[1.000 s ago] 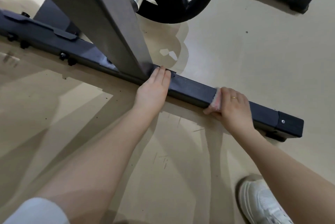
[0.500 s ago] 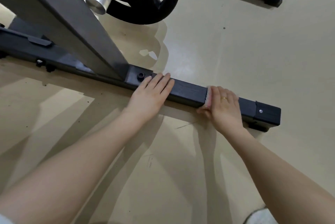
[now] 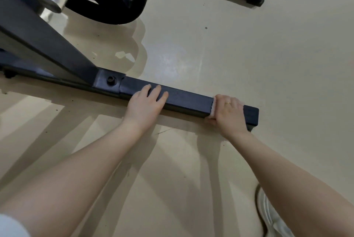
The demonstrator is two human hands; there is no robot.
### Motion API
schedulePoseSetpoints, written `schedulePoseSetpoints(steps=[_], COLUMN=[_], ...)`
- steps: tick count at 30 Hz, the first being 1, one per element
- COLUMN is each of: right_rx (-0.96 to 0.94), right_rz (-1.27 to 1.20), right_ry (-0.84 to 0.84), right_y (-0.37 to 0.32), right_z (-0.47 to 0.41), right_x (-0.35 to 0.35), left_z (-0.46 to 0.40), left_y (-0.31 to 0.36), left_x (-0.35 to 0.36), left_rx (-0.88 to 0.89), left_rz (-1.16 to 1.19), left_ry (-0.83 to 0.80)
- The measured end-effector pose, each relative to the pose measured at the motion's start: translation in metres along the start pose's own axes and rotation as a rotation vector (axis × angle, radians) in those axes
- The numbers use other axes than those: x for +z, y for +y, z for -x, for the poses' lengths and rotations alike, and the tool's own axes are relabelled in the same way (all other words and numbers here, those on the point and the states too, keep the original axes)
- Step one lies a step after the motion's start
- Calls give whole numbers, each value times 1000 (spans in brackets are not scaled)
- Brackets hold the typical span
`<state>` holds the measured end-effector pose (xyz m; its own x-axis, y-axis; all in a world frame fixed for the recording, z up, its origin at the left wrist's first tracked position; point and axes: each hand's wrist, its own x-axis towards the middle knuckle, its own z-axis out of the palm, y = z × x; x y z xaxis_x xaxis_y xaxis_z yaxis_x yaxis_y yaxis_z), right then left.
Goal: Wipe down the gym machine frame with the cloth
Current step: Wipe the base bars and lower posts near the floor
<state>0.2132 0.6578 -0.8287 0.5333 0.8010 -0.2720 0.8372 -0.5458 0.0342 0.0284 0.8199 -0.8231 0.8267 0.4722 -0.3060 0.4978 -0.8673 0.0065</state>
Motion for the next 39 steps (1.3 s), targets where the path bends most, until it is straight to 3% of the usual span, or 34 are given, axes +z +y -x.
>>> schedulePoseSetpoints(steps=[3, 6, 10, 14, 19, 22, 25, 27, 29, 34, 37, 39], right_rx=[-120, -239, -153, -143, -415, -545, -642, -612, -607, -750, -863, -916], right_rz=[-74, -42, 16, 103, -34, -56, 87, 23, -71, -61, -127, -145], right_ry=[35, 39, -43, -134, -55, 20, -228, -351, -360, -144, -345, -390], right_y=[-43, -31, 23, 3, -44, -16, 34, 45, 31, -35, -19, -2], right_z=[-12, -14, -4, -11, -35, -32, -26, -28, -35, -53, -63, -64], right_x=[8, 0, -8, -9, -16, -26, -33, -39, -43, -34, -38, -37], left_z=[3, 6, 7, 5, 8, 9, 5, 6, 8, 7, 14, 22], left_y=[2, 5, 9, 21, 35, 40, 43, 46, 54, 68, 56, 44], left_x=[7, 7, 9, 8, 8, -1, -3, -3, -3, -2, -4, -3], left_rx=[-51, -65, -90, -180, -251, -287, -322, -396, -514, -695, -674, -619], left_rz=[30, 57, 23, 38, 36, 55, 90, 167, 298, 543, 623, 563], left_ry=[26, 29, 34, 81, 41, 59, 16, 47, 81, 144, 147, 101])
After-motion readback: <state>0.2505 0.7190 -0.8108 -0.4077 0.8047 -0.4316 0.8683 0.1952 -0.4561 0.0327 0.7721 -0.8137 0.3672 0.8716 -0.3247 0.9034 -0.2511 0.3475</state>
